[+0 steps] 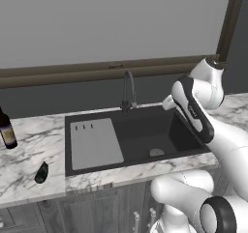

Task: Turn on the sink faucet. Then move the eggplant from the counter to the sink. Turn off the sink. Move the vegetable from the sink to the pot next to the stove. Finally move the pot to the rear left burner.

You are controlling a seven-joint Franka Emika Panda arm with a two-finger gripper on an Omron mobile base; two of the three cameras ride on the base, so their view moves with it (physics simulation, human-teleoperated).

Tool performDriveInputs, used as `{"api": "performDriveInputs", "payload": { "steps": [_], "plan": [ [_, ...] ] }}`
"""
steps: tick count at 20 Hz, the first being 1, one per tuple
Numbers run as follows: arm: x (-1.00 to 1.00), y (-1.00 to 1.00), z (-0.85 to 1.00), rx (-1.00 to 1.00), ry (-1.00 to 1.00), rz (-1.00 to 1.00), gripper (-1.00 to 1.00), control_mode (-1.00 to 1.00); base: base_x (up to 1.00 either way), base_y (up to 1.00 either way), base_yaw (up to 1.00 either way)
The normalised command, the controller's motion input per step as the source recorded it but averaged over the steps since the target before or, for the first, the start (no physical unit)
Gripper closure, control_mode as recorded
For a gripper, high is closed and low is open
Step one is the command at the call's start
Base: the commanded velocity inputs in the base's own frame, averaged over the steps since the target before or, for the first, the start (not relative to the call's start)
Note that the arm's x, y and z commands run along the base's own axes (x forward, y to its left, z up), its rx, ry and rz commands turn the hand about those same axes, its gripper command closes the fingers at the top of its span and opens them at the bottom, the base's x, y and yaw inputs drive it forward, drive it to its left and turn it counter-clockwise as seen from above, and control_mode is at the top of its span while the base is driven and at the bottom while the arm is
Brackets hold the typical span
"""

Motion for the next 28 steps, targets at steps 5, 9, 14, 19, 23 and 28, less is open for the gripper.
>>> {"api": "performDriveInputs", "payload": {
  "steps": [5,9,14,19,23,28],
  "plan": [
    [0.25,-0.17,-0.11,0.03,-0.14,0.18,-1.0,-1.0,0.0,0.0,0.0],
    [0.18,-0.02,-0.03,0.02,-0.12,0.11,-1.0,-1.0,0.0,0.0,0.0],
    [0.42,0.0,-0.06,0.02,-0.15,0.05,-1.0,-1.0,0.0,0.0,0.0],
    [0.39,0.01,-0.07,0.0,-0.13,0.04,-1.0,-1.0,0.0,0.0,0.0],
    [0.36,0.0,-0.07,0.0,-0.03,0.04,-1.0,-1.0,0.0,0.0,0.0],
    [0.29,0.0,-0.09,0.01,-0.05,0.05,-1.0,-1.0,0.0,0.0,0.0]
  ]
}}
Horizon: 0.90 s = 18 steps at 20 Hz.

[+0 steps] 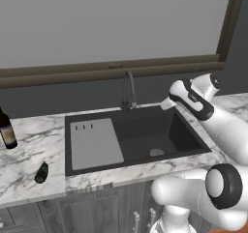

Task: Turn on the sink faucet. Then move the eggplant from the counter to the sink. Turn off the sink. Move the vegetable from the sink to the pot next to the stove. Finally move the pot to the rear left burner.

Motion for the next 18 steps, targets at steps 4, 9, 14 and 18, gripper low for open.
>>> {"api": "performDriveInputs", "payload": {
  "steps": [4,9,14,18],
  "plan": [
    [0.18,0.0,-0.04,0.05,-0.09,0.03,-1.0,-1.0,0.0,0.0,0.0],
    [0.05,0.0,0.0,0.04,-0.07,0.02,-1.0,-1.0,0.0,0.0,0.0],
    [0.03,0.0,0.0,0.03,-0.08,0.01,-1.0,-1.0,0.0,0.0,0.0],
    [0.0,0.0,0.0,0.03,-0.09,0.02,-1.0,-1.0,0.0,0.0,0.0]
  ]
}}
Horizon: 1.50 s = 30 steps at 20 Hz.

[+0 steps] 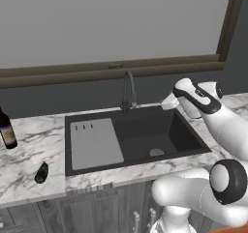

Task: Turn on the sink faucet. Then move the eggplant from the counter to the sink. Turn off the sink. Move the vegetable from the sink to the pot next to the stove. Finally move the pot to the rear left burner.

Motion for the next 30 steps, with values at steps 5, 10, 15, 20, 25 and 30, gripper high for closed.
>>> {"api": "performDriveInputs", "payload": {
  "steps": [5,10,15,20,25,30],
  "plan": [
    [0.2,0.0,-0.06,0.0,-0.06,0.03,-1.0,-1.0,0.0,0.0,0.0],
    [0.22,-0.03,-0.11,0.0,-0.02,0.1,-1.0,-1.0,0.0,0.0,0.0],
    [0.18,-0.03,-0.09,0.0,-0.02,0.12,-1.0,-1.0,0.0,0.0,0.0],
    [0.26,0.0,-0.05,0.0,0.0,0.1,-1.0,-1.0,0.0,0.0,0.0],
    [0.28,0.02,-0.14,0.0,0.0,0.07,-1.0,-1.0,0.0,0.0,0.0],
    [0.27,0.05,-0.15,0.0,0.0,0.0,-1.0,-1.0,0.0,0.0,0.0]
  ]
}}
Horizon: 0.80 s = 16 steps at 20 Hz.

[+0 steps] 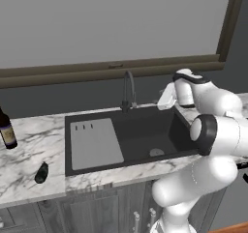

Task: Turn on the sink faucet. Then move the eggplant from the counter to the sink. Turn off the sink. Move the vegetable from the sink to the pot next to the stove. Finally move the pot to the rear left burner.

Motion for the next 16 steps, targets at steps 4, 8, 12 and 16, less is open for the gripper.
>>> {"api": "performDriveInputs", "payload": {
  "steps": [4,8,12,16],
  "plan": [
    [0.34,0.19,-0.17,0.0,0.0,0.0,-1.0,-1.0,0.0,0.0,0.0],
    [0.35,0.22,-0.13,0.0,0.0,0.0,-1.0,-1.0,0.0,0.0,0.0],
    [0.28,0.05,-0.1,0.0,0.0,0.0,-1.0,-1.0,0.0,0.0,0.0],
    [0.28,0.0,-0.13,0.0,0.0,0.0,-1.0,-1.0,0.0,0.0,0.0]
  ]
}}
